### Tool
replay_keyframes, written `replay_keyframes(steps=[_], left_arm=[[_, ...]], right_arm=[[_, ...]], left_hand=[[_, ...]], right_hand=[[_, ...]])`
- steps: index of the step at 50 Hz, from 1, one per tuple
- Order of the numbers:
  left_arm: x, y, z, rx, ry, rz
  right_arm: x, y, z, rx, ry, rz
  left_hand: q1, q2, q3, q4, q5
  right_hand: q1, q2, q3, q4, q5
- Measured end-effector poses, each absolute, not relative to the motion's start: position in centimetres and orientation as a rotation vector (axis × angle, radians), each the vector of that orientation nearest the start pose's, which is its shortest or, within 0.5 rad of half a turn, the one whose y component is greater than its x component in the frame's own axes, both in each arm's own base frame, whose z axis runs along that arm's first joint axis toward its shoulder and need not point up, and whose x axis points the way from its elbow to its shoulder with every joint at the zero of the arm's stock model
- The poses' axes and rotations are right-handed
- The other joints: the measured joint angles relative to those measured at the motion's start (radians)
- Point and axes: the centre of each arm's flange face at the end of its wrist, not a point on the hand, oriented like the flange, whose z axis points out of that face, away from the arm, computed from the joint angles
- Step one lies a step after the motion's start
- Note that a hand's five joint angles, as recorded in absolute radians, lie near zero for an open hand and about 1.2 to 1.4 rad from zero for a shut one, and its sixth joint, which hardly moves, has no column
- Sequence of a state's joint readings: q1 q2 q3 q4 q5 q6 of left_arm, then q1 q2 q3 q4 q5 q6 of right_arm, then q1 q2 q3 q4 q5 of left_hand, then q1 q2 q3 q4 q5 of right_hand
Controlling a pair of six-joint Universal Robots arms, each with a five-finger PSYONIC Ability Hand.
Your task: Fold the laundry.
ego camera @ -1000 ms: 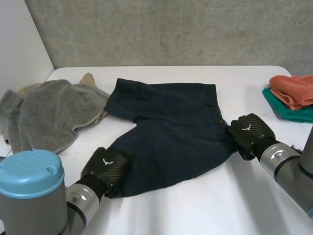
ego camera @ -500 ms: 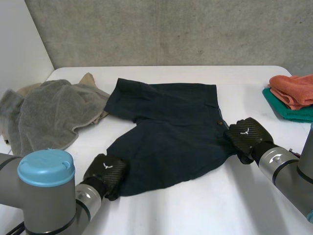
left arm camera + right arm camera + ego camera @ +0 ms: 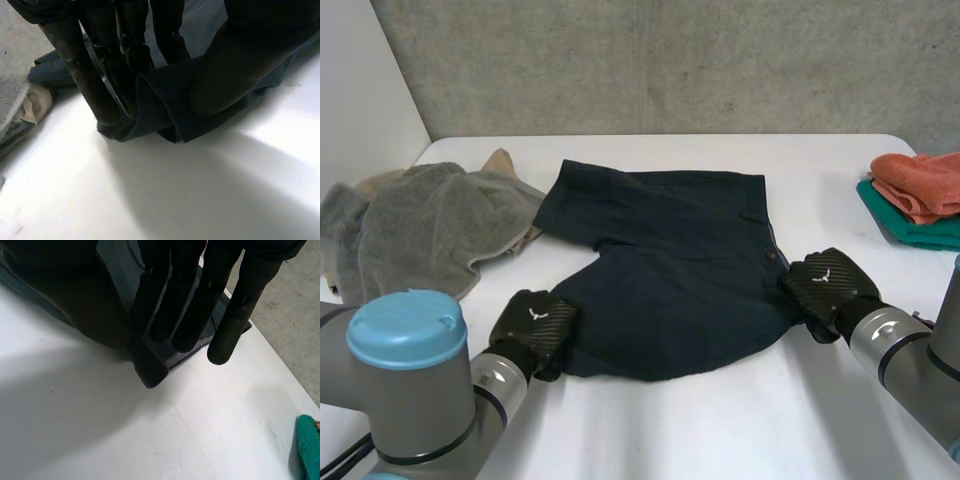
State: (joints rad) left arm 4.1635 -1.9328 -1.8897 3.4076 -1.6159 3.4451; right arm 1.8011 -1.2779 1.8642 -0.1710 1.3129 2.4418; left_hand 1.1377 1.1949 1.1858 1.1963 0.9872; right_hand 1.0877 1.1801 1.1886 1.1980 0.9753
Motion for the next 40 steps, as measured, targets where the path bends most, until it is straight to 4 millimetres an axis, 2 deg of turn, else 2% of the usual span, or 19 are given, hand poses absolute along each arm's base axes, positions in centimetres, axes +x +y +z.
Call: replay_keyframes(steps=[2,6,9,10,14,17,21,24,27,29,31,33,37,40], left_arm=[[-26.4,-18.9,13.6,1.09,2.483,-1.761],[-25.3,-17.2,16.3,1.136,2.467,-1.712],[-24.3,-15.2,18.4,1.197,2.479,-1.629],[-24.2,-15.0,18.5,1.202,2.481,-1.622],[-23.0,-11.4,20.8,1.318,2.523,-1.512],[-22.7,-9.6,21.7,1.391,2.544,-1.475],[-22.9,-8.9,22.1,1.44,2.543,-1.495],[-23.7,-9.9,21.6,1.44,2.521,-1.557],[-24.6,-11.8,20.6,1.4,2.499,-1.613],[-25.1,-13.7,19.9,1.348,2.483,-1.653],[-25.4,-15.5,19.4,1.291,2.471,-1.687],[-25.5,-16.7,19.2,1.25,2.461,-1.712],[-25.8,-19.0,19.6,1.175,2.434,-1.777],[-26.0,-20.1,20.2,1.142,2.417,-1.818]], right_arm=[[21.7,-25.0,15.7,-1.391,2.273,-1.755],[21.0,-23.5,18.2,-1.428,2.312,-1.735],[20.3,-21.8,20.3,-1.487,2.349,-1.692],[20.2,-21.7,20.4,-1.491,2.351,-1.688],[19.1,-19.2,22.5,-1.623,2.387,-1.595],[18.5,-17.7,22.9,-1.711,2.395,-1.515],[18.2,-16.7,22.8,-1.775,2.392,-1.441],[18.3,-16.7,22.0,-1.797,2.387,-1.394],[18.6,-17.6,21.0,-1.774,2.388,-1.39],[18.9,-18.6,20.2,-1.718,2.398,-1.414],[19.2,-19.6,19.6,-1.616,2.413,-1.46],[19.4,-20.4,19.3,-1.503,2.427,-1.502],[19.7,-21.4,18.9,-1.241,2.444,-1.552],[19.8,-21.3,18.7,-1.126,2.446,-1.538]], left_hand=[[0.0,0.0,0.0,0.0,0.0],[0.0,0.0,0.0,0.0,0.0],[0.0,0.0,0.0,0.0,0.0],[0.0,0.0,0.0,0.0,0.0],[0.0,0.0,0.0,0.0,0.0],[0.0,0.002,0.003,0.0,0.004],[0.0,0.003,0.005,0.001,0.01],[0.0,0.004,0.006,0.004,0.01],[0.0,0.004,0.006,0.004,0.01],[0.0,0.004,0.006,0.004,0.01],[0.0,0.004,0.006,0.004,0.01],[0.0,0.004,0.006,0.004,0.01],[0.0,0.004,0.006,0.004,0.01],[0.0,0.004,0.006,0.004,0.01]], right_hand=[[0.0,0.0,0.0,0.0,0.0],[0.0,0.0,0.0,0.0,0.0],[0.039,0.0,0.001,0.0,0.023],[0.039,0.0,0.001,0.0,0.023],[0.054,0.003,0.002,0.0,0.042],[0.054,0.003,0.002,0.0,0.042],[0.054,0.003,0.002,0.0,0.042],[0.054,0.003,0.003,0.0,0.042],[0.041,-0.017,-0.019,-0.023,0.02],[-0.149,-0.242,-0.227,-0.233,-0.188],[-0.389,-0.485,-0.481,-0.489,-0.445],[-0.472,-0.568,-0.572,-0.577,-0.547],[-0.586,-0.695,-0.699,-0.711,-0.685],[-0.622,-0.733,-0.733,-0.753,-0.725]])
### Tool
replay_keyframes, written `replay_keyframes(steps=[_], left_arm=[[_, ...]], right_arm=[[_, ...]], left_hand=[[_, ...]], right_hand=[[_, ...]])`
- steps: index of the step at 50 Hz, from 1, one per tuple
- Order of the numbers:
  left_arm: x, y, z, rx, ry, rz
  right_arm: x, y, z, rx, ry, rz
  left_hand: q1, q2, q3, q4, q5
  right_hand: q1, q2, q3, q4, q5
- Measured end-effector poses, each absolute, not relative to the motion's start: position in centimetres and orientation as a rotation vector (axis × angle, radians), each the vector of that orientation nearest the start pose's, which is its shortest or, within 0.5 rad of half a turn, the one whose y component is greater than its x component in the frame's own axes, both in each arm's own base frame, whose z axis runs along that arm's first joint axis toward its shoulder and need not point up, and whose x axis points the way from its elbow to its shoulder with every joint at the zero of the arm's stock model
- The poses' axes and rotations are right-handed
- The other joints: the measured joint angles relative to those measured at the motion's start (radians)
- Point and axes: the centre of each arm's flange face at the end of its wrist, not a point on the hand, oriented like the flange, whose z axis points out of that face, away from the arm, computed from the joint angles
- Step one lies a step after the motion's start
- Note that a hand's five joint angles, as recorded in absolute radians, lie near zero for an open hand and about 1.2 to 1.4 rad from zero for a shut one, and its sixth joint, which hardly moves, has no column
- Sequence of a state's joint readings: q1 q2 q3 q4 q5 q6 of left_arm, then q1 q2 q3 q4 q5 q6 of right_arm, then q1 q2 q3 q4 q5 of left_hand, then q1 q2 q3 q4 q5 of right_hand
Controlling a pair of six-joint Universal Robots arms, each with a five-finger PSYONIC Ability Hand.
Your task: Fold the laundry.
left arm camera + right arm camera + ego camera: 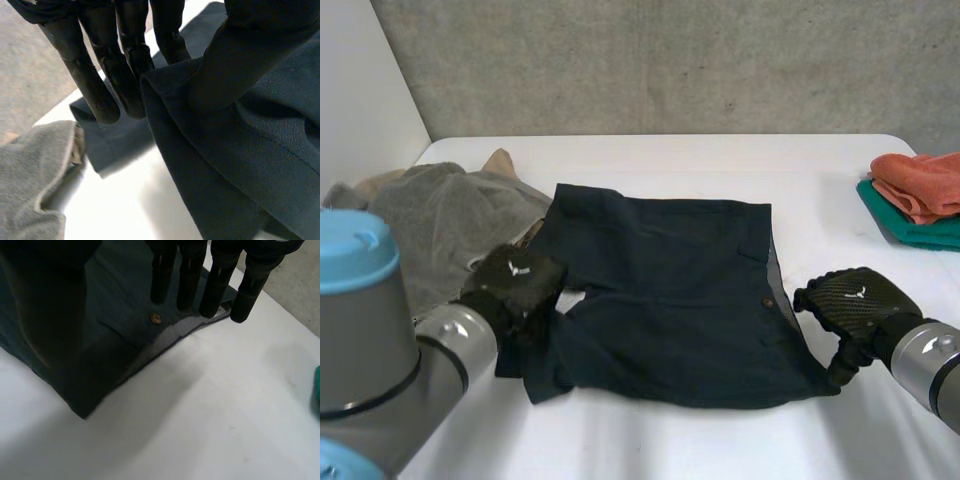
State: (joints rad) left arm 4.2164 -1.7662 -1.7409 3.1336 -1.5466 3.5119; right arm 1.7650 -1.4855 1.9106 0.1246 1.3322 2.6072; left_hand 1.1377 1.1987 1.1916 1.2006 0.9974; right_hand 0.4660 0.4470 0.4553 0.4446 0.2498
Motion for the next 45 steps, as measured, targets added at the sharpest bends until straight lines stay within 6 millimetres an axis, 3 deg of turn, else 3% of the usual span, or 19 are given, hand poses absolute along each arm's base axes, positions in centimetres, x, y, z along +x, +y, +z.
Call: replay_keyframes(steps=[8,13,15,19,23,29,30,35,36,37,41,45], left_arm=[[-26.8,-22.1,21.1,1.089,2.39,-1.882],[-26.8,-22.7,21.0,1.074,2.394,-1.877],[-26.7,-22.8,20.9,1.067,2.397,-1.873],[-26.5,-23.0,20.8,1.051,2.409,-1.863],[-26.4,-22.8,20.9,1.042,2.416,-1.864],[-26.0,-22.0,23.5,1.013,2.37,-1.957],[-25.9,-21.7,24.5,1.003,2.35,-1.992],[-25.4,-20.5,27.9,0.967,2.269,-2.118],[-25.4,-20.5,27.9,0.967,2.269,-2.118],[-25.1,-20.0,29.4,0.949,2.225,-2.178],[-24.6,-19.0,31.5,0.925,2.161,-2.258],[-24.5,-18.8,32.0,0.923,2.147,-2.275]], right_arm=[[21.0,-18.8,17.6,-1.066,2.392,-1.426],[21.6,-18.6,16.0,-1.098,2.383,-1.392],[21.7,-18.9,15.2,-1.105,2.391,-1.386],[21.7,-20.4,13.9,-1.1,2.424,-1.444],[21.5,-22.0,14.5,-1.092,2.433,-1.593],[21.2,-22.8,20.5,-1.165,2.32,-1.936],[21.1,-22.6,22.6,-1.195,2.274,-2.025],[20.6,-21.2,28.5,-1.263,2.153,-2.227],[20.6,-21.2,28.5,-1.263,2.153,-2.227],[20.4,-20.5,30.6,-1.28,2.113,-2.276],[20.3,-19.4,33.1,-1.315,2.084,-2.275],[20.5,-19.7,32.9,-1.344,2.123,-2.191]], left_hand=[[0.0,0.0,0.0,0.0,0.0],[0.0,0.0,0.0,0.0,0.0],[0.0,0.0,0.0,0.0,0.0],[0.0,0.0,0.0,0.0,0.0],[0.0,0.0,0.0,0.0,0.0],[0.0,0.0,0.0,0.0,0.0],[0.0,0.0,0.0,0.0,0.0],[0.0,0.0,0.0,0.0,0.0],[0.0,0.0,0.0,0.0,0.0],[0.0,0.0,0.0,0.0,0.0],[0.0,0.0,0.0,0.0,0.0],[0.0,0.0,0.0,0.0,0.0]], right_hand=[[-0.038,-0.028,-0.036,-0.046,-0.048],[-0.036,-0.025,-0.034,-0.039,-0.029],[0.065,0.075,0.072,0.092,0.115],[0.601,0.685,0.664,0.677,0.701],[0.646,0.736,0.732,0.75,0.757],[0.646,0.736,0.733,0.752,0.757],[0.646,0.737,0.733,0.752,0.757],[0.646,0.736,0.733,0.753,0.757],[0.646,0.736,0.733,0.753,0.757],[0.646,0.737,0.733,0.753,0.757],[0.646,0.737,0.733,0.754,0.759],[0.646,0.737,0.733,0.754,0.761]])
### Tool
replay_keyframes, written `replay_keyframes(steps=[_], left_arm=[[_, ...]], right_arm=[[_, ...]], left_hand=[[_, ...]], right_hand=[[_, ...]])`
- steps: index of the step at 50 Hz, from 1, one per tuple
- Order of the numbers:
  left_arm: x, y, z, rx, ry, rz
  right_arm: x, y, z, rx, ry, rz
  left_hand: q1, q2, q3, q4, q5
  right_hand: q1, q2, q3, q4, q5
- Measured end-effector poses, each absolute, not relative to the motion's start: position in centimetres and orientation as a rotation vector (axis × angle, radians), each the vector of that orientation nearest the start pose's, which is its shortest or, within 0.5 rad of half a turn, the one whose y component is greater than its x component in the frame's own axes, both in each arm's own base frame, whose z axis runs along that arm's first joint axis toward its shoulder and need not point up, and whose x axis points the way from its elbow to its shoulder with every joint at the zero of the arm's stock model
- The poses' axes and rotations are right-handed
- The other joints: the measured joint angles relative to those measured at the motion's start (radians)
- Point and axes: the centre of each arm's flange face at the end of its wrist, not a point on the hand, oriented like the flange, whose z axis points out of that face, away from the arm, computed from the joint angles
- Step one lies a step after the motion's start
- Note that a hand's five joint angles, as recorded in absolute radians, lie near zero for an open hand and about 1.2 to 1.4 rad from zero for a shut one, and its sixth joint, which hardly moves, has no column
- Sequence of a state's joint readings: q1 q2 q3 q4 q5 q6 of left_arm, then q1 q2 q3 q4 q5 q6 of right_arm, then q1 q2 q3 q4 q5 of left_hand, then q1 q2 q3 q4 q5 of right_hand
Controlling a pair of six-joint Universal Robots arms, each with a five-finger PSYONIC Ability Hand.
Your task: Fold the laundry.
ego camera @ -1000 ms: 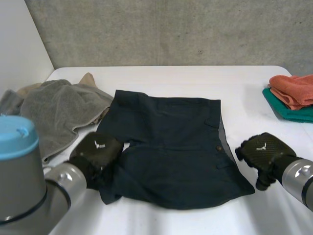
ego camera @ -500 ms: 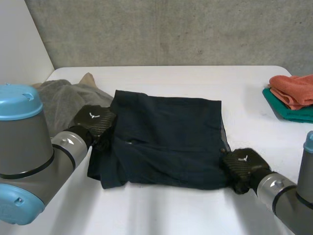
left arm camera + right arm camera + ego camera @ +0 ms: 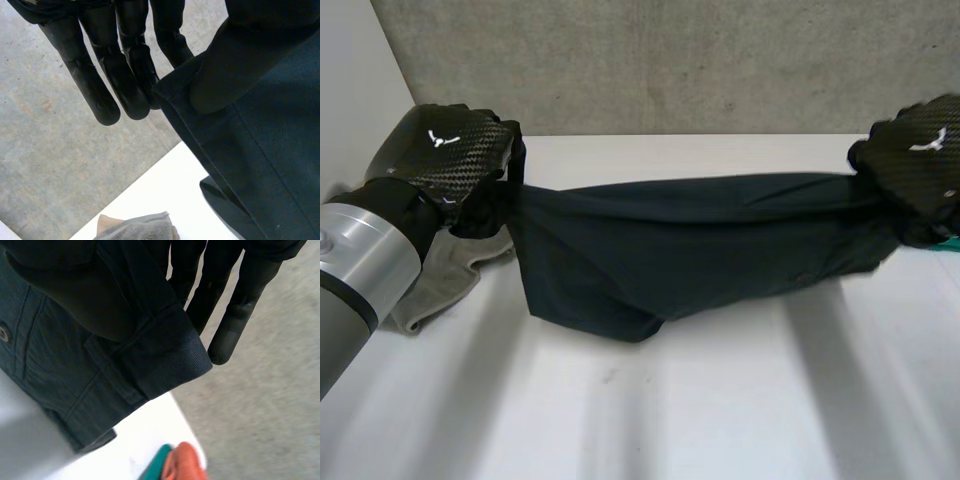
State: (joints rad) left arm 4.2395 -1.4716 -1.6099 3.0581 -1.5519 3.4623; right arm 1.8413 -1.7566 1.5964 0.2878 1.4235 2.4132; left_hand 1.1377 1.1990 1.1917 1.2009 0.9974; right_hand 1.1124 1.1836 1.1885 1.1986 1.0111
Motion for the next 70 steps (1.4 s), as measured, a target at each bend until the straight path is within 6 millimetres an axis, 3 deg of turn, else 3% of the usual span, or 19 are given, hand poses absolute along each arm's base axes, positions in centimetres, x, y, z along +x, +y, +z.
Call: replay_keyframes(steps=[9,18,26,33,35,37,39,40,42,51,52,58,62,66,67,70], left_arm=[[-26.1,-21.6,26.9,0.998,2.294,-2.078],[-29.8,-28.4,22.3,1.01,2.297,-2.069],[-33.1,-33.3,20.4,0.988,2.188,-2.214],[-34.9,-35.6,18.9,0.974,2.131,-2.284],[-35.4,-36.1,18.3,0.979,2.121,-2.292],[-35.7,-36.3,17.9,0.988,2.117,-2.294],[-36.1,-36.2,17.5,1.0,2.115,-2.296],[-36.2,-36.1,17.4,1.005,2.115,-2.297],[-36.5,-35.8,17.3,1.014,2.117,-2.297],[-36.4,-33.5,17.9,1.048,2.151,-2.271],[-36.0,-32.6,18.4,1.055,2.164,-2.261],[-34.6,-30.2,18.9,1.074,2.2,-2.229],[-34.1,-29.1,18.6,1.086,2.218,-2.208],[-33.8,-28.6,18.1,1.095,2.229,-2.194],[-33.8,-28.5,18.0,1.097,2.231,-2.192],[-33.8,-28.4,17.9,1.1,2.233,-2.189]], right_arm=[[21.4,-23.1,27.7,-1.4,2.293,-1.883],[22.3,-27.2,22.5,-1.41,2.407,-1.699],[23.0,-31.5,19.9,-1.349,2.437,-1.831],[23.8,-35.0,18.4,-1.278,2.369,-2.044],[24.1,-36.1,17.8,-1.258,2.34,-2.103],[24.4,-36.7,17.2,-1.247,2.324,-2.13],[24.6,-37.0,16.8,-1.24,2.315,-2.142],[24.7,-37.1,16.6,-1.236,2.313,-2.144],[24.7,-37.1,16.5,-1.225,2.313,-2.141],[23.4,-33.6,18.1,-1.108,2.401,-1.985],[22.6,-31.8,18.4,-1.08,2.453,-1.884],[20.9,-28.0,17.1,-1.038,2.537,-1.621],[20.3,-27.2,15.5,-1.011,2.533,-1.576],[19.9,-27.7,14.2,-0.995,2.509,-1.631],[19.8,-28.0,13.7,-0.992,2.504,-1.657],[19.3,-28.9,13.0,-0.994,2.517,-1.718]], left_hand=[[0.0,0.0,0.0,0.0,0.0],[0.0,0.0,0.001,0.0,0.0],[0.0,0.0,0.002,0.0,0.0],[0.0,0.0,0.002,0.0,0.0],[-0.012,-0.024,-0.016,-0.019,-0.014],[-0.134,-0.175,-0.15,-0.157,-0.137],[-0.569,-0.537,-0.524,-0.538,-0.515],[-0.799,-0.748,-0.732,-0.752,-0.727],[-0.939,-0.938,-0.924,-0.936,-0.899],[-0.949,-0.991,-0.977,-0.997,-0.948],[-0.949,-0.991,-0.977,-0.997,-0.948],[-0.949,-0.991,-0.977,-0.997,-0.948],[-0.949,-0.991,-0.977,-0.997,-0.948],[-0.949,-0.991,-0.977,-0.997,-0.948],[-0.949,-0.991,-0.977,-0.997,-0.948],[-0.949,-0.991,-0.977,-0.997,-0.948]], right_hand=[[0.0,0.0,0.002,0.0,0.0],[0.0,0.0,0.002,0.0,0.008],[0.0,0.0,0.002,0.0,0.008],[-0.006,-0.023,-0.017,-0.02,-0.011],[-0.335,-0.39,-0.384,-0.387,-0.376],[-0.637,-0.678,-0.661,-0.662,-0.661],[-0.862,-0.937,-0.928,-0.932,-0.926],[-0.881,-0.962,-0.96,-0.963,-0.955],[-0.882,-0.971,-0.974,-0.979,-0.964],[-0.882,-0.971,-0.974,-0.98,-0.964],[-0.882,-0.971,-0.974,-0.98,-0.964],[-0.877,-0.963,-0.966,-0.973,-0.956],[-0.812,-0.874,-0.879,-0.89,-0.869],[-0.624,-0.699,-0.699,-0.708,-0.688],[-0.402,-0.456,-0.461,-0.473,-0.453],[-0.119,-0.068,-0.073,-0.082,-0.095]])
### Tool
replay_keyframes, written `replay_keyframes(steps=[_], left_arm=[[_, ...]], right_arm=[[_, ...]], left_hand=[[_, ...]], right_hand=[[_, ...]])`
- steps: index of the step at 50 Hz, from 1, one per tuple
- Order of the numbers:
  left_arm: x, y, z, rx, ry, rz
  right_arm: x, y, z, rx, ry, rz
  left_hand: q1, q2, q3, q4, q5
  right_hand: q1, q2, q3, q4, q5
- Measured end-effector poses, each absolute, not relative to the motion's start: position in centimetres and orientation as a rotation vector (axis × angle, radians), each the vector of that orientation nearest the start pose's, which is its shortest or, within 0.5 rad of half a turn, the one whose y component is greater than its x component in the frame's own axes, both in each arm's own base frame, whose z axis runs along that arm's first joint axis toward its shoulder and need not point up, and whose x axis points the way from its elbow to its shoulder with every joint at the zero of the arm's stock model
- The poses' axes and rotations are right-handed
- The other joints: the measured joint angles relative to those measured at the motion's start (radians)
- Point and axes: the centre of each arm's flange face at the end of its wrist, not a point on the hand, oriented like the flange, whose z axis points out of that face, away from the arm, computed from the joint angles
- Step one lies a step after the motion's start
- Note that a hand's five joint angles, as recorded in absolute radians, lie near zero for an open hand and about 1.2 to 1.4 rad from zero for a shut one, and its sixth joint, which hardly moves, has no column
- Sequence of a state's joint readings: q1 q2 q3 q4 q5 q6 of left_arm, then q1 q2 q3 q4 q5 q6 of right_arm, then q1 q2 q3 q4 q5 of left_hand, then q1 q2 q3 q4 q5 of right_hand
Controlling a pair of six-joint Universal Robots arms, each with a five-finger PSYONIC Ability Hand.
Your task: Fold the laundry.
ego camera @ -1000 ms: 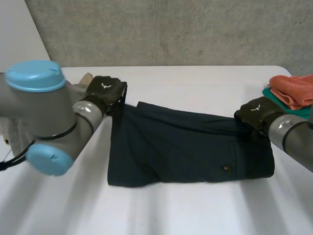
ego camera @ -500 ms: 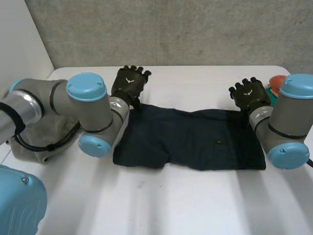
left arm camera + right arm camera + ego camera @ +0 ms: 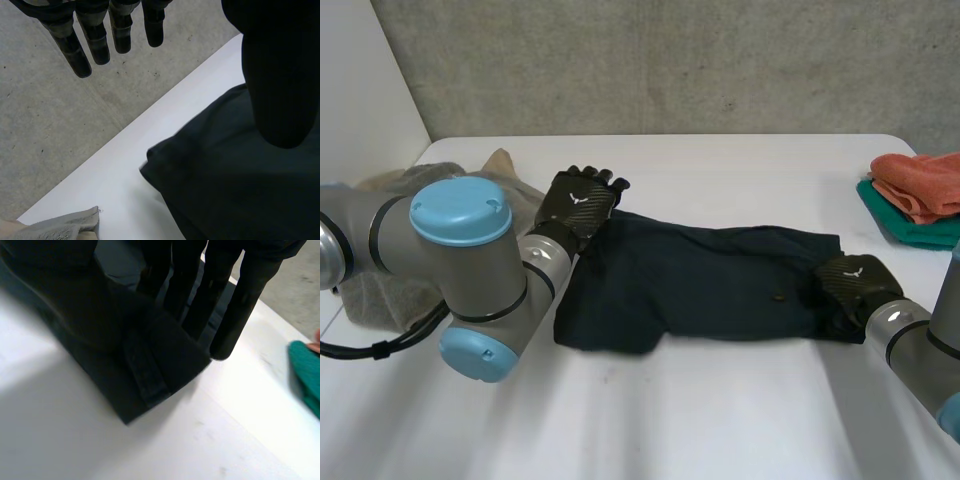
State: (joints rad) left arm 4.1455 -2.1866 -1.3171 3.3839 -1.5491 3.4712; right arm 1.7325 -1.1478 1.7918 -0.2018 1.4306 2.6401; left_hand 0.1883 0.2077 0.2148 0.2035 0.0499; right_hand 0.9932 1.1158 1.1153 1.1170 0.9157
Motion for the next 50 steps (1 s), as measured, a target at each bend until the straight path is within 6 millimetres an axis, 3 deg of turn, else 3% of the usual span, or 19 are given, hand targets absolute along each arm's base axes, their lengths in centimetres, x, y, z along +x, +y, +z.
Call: replay_keyframes(steps=[7,11,14,21,22,25,26,28,30,32,35,38,41,47,50], left_arm=[[-33.6,-28.1,19.0,1.092,2.215,-2.213],[-33.3,-27.8,20.0,1.082,2.199,-2.235],[-33.0,-27.5,20.7,1.074,2.187,-2.249],[-32.5,-27.1,21.8,1.056,2.172,-2.269],[-32.4,-27.0,21.9,1.054,2.172,-2.27],[-32.2,-26.7,22.1,1.046,2.178,-2.272],[-32.2,-26.7,22.1,1.046,2.178,-2.272],[-32.0,-26.4,22.2,1.037,2.193,-2.272],[-31.9,-26.3,22.2,1.031,2.202,-2.273],[-31.8,-26.1,22.2,1.026,2.212,-2.274],[-31.8,-25.9,22.3,1.019,2.222,-2.278],[-31.8,-25.9,22.4,1.016,2.222,-2.286],[-32.0,-26.0,22.9,1.008,2.208,-2.312],[-33.4,-26.1,25.3,0.985,2.16,-2.432],[-34.4,-25.7,26.2,0.983,2.168,-2.486]], right_arm=[[17.0,-30.1,13.8,-1.115,2.606,-1.859],[15.3,-30.7,15.6,-1.254,2.643,-1.963],[15.6,-30.7,17.1,-1.385,2.589,-2.051],[22.2,-28.6,20.1,-1.615,2.187,-2.229],[25.1,-27.0,20.4,-1.679,2.014,-2.245],[29.0,-24.0,19.4,-1.78,1.784,-2.194],[29.0,-24.0,19.4,-1.78,1.784,-2.194],[32.4,-20.2,17.3,-1.903,1.56,-2.08],[33.6,-18.4,16.2,-1.962,1.467,-2.021],[34.5,-16.5,14.9,-2.026,1.38,-1.954],[35.0,-15.2,14.0,-2.061,1.329,-1.91],[34.9,-15.2,14.3,-2.037,1.336,-1.914],[34.1,-16.2,17.3,-1.848,1.416,-1.984],[30.3,-19.8,23.7,-1.162,1.657,-1.985],[28.3,-21.5,25.0,-0.916,1.747,-1.928]], left_hand=[[0.0,0.0,0.0,0.0,0.0],[0.0,0.0,0.0,0.0,0.0],[0.0,0.0,0.0,0.0,0.0],[0.0,0.0,0.0,0.0,0.0],[0.0,0.0,0.0,0.0,0.0],[0.0,0.0,0.0,0.0,0.0],[0.0,0.0,0.0,0.0,0.0],[0.0,0.0,0.0,0.0,0.0],[0.0,0.0,0.0,0.0,0.0],[0.0,0.0,0.0,0.0,0.0],[0.0,0.0,0.0,0.0,0.0],[0.0,0.0,0.0,0.0,0.0],[0.0,0.0,0.0,0.0,0.0],[0.0,0.0,0.0,0.0,0.0],[0.0,0.0,0.0,0.0,0.0]], right_hand=[[0.064,0.042,0.047,0.079,0.051],[0.086,0.048,0.047,0.08,0.062],[0.105,0.051,0.055,0.08,0.068],[0.113,0.059,0.071,0.085,0.079],[0.113,0.059,0.076,0.085,0.082],[0.113,0.06,0.08,0.085,0.092],[0.113,0.06,0.08,0.085,0.092],[0.112,0.059,0.086,0.085,0.095],[0.005,-0.086,-0.068,-0.071,-0.051],[-0.344,-0.456,-0.412,-0.411,-0.394],[-0.725,-0.841,-0.82,-0.818,-0.78],[-0.766,-0.901,-0.895,-0.89,-0.855],[-0.766,-0.904,-0.902,-0.901,-0.867],[-0.766,-0.904,-0.902,-0.901,-0.868],[-0.766,-0.904,-0.902,-0.901,-0.867]])
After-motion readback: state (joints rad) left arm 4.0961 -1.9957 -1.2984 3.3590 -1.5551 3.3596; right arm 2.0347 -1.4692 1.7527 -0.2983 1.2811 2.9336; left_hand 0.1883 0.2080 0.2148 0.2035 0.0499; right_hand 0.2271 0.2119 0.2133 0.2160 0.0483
